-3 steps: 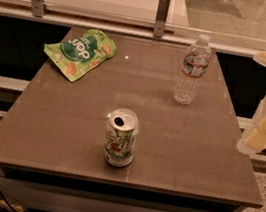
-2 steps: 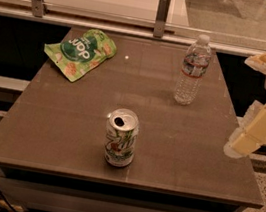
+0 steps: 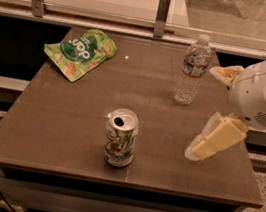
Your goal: Pick 7up can
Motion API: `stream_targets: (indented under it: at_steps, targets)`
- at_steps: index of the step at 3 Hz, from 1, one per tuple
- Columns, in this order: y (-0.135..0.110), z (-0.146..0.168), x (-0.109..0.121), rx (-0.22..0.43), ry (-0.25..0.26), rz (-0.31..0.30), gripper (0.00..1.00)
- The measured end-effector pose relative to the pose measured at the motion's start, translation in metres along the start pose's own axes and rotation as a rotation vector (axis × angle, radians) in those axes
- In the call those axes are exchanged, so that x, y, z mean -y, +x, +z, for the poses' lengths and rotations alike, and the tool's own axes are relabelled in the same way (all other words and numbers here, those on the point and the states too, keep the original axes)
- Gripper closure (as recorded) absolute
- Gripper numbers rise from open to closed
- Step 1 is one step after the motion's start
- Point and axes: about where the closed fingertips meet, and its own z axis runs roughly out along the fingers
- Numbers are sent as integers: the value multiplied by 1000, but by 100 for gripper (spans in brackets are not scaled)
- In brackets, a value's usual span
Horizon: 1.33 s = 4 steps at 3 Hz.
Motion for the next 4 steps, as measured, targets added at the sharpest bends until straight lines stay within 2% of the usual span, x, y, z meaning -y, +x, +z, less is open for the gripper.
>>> stream_targets:
  at_steps: [1,2,4]
  targets:
    - [-17,32,-10,153,-23,3,0]
    - [-32,52,-28,297,-69,17,0]
    - [-61,66,-67,522,-190,27,0]
